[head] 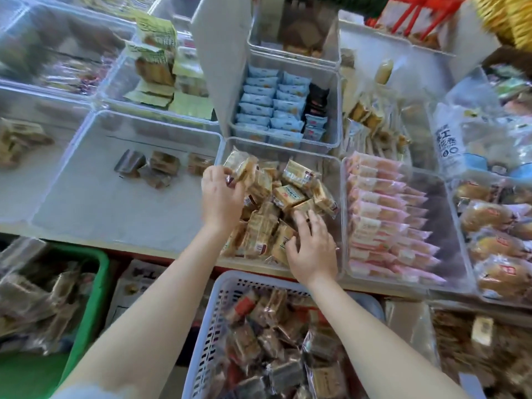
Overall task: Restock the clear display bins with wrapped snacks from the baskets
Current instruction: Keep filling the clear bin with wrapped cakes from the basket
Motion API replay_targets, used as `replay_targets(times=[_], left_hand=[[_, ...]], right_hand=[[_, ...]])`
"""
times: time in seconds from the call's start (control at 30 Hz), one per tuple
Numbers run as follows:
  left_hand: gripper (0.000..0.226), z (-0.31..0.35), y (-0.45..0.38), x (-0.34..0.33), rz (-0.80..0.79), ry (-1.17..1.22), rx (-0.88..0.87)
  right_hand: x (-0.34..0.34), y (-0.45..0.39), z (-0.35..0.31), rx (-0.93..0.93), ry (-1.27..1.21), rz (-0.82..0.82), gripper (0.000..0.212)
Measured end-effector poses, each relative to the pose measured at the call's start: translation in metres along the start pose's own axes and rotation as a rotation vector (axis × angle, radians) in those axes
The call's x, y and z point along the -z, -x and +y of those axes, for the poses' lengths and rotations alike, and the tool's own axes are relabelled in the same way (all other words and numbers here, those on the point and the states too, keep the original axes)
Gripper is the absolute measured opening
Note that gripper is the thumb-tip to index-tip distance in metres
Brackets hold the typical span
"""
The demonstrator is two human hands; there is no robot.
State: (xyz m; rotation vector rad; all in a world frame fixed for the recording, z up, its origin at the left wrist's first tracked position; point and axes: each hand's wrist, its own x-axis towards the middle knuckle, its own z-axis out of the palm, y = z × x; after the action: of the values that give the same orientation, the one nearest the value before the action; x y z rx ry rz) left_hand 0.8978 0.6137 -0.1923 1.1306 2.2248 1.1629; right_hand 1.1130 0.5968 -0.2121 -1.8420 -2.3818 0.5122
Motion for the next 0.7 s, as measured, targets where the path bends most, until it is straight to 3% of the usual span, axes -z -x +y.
replay_targets(times=[0.13, 0.23, 0.37, 0.53, 0.6, 0.7], left_hand=[[0.065, -0.010, -0.015, -0.020, -0.326, -0.335, -0.085], [0.077, -0.011, -0.005, -0.018, -0.371, -0.338, -0.071], [0.068, 0.001, 0.033, -0.006, -0.323, -0.271, -0.126], [0.028, 0.015, 0.121, 0.008, -0.273, -0.132, -0.298], [0.020, 0.020, 0.151, 0.012, -0.310, -0.131, -0.301], [0.024, 0.036, 0.188, 0.000, -0.518, -0.225, -0.274]], right_hand=[[-0.002, -0.002, 0.000, 0.009, 0.031, 0.009, 0.058], [-0.002, -0.002, 0.000, 0.016, 0.044, 0.019, 0.059], [-0.001, -0.004, -0.001, 0.015, 0.053, -0.008, 0.059], [0.010, 0.004, -0.002, 0.026, -0.044, -0.050, 0.056], [0.022, 0.025, 0.003, 0.073, -0.119, 0.063, 0.046], [0.040, 0.088, 0.029, 0.144, -0.332, 0.292, 0.023]])
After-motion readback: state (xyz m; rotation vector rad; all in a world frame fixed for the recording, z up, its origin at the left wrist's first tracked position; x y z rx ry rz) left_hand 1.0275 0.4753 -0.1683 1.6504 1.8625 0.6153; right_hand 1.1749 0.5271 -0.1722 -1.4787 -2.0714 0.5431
